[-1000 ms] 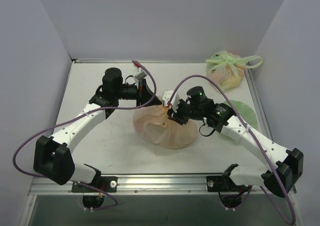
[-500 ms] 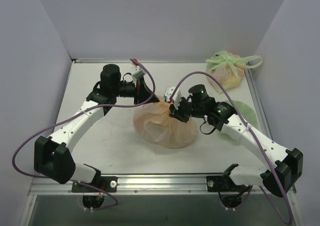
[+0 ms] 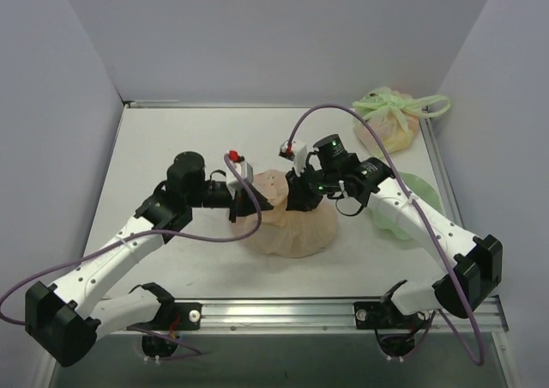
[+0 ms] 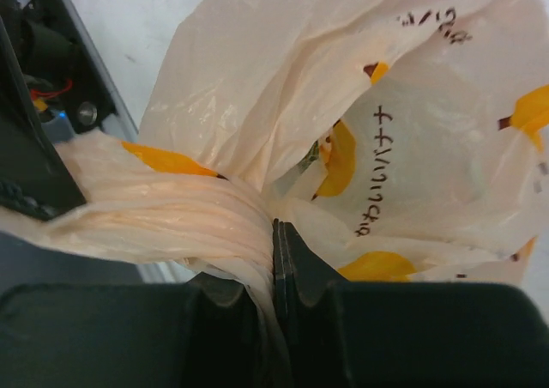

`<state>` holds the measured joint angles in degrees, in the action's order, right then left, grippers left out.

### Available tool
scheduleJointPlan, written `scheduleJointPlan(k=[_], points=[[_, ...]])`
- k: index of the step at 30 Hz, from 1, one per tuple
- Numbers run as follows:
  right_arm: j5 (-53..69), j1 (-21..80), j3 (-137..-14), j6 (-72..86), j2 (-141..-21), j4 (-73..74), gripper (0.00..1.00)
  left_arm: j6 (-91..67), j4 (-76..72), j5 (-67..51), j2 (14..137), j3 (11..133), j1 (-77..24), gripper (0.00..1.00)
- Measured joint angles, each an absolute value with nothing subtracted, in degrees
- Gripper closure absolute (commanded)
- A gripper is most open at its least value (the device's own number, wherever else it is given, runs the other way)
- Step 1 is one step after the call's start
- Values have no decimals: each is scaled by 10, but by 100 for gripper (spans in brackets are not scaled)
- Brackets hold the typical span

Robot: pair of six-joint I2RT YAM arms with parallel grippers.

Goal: Place the fake fruits into the plastic bag and tie a complex knot

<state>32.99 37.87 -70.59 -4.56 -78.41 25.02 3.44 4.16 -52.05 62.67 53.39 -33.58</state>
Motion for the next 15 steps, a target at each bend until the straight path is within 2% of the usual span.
scheduleJointPlan(k=[8,15], points=[[376,367,-718,55,-823,321,100,238,35,-271,575,446,-524,100],[400,341,-718,98,-835,337,100,344,5,-146,645,434,-578,100]])
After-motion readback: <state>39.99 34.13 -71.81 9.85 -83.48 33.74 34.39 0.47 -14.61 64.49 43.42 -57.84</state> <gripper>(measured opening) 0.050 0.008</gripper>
